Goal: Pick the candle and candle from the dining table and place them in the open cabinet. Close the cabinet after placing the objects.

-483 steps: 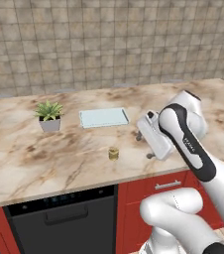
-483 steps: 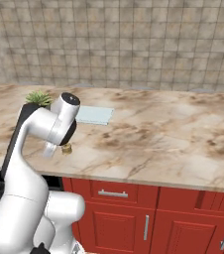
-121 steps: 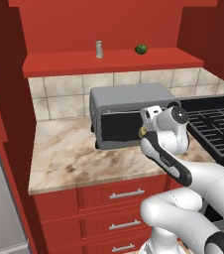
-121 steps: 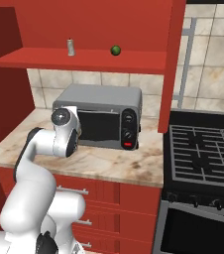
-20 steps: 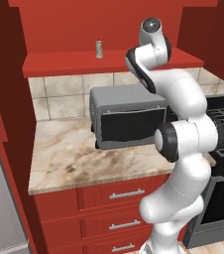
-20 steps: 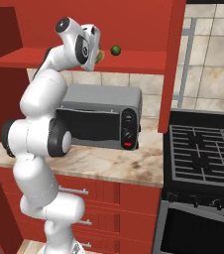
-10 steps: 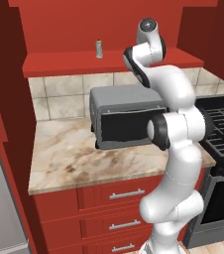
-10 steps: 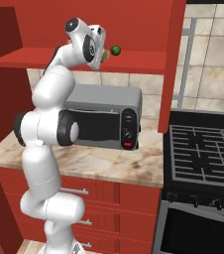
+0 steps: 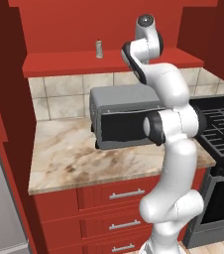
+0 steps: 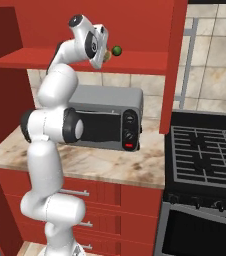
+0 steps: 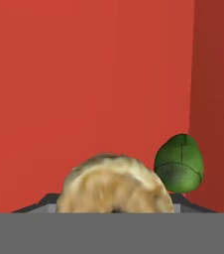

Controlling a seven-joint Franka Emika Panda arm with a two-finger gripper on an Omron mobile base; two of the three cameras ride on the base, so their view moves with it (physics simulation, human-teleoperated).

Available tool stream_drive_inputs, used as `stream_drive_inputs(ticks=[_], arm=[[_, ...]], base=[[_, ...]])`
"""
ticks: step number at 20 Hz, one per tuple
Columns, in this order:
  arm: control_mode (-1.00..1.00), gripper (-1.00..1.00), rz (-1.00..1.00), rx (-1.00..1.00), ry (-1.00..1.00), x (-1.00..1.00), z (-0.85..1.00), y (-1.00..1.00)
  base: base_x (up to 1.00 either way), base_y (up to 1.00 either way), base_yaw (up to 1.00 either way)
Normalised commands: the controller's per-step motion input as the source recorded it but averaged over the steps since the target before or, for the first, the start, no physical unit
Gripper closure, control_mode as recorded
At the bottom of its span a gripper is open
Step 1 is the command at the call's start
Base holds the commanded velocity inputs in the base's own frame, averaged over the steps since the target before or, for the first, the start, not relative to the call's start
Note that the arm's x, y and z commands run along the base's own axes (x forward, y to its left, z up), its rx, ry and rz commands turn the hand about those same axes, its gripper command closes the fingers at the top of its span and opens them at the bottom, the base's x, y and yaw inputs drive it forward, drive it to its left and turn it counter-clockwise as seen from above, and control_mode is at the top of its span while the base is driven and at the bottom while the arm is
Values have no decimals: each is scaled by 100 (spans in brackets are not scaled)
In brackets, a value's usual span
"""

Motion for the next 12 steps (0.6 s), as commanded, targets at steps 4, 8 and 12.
stream_drive_inputs(ticks=[4,8,12], arm=[[-100,-100,0,0,12,15,-1,0],[-100,-100,0,0,4,6,0,0],[-100,-100,0,0,-5,-17,-4,0]], base=[[0,0,0],[0,0,0],[0,0,0]])
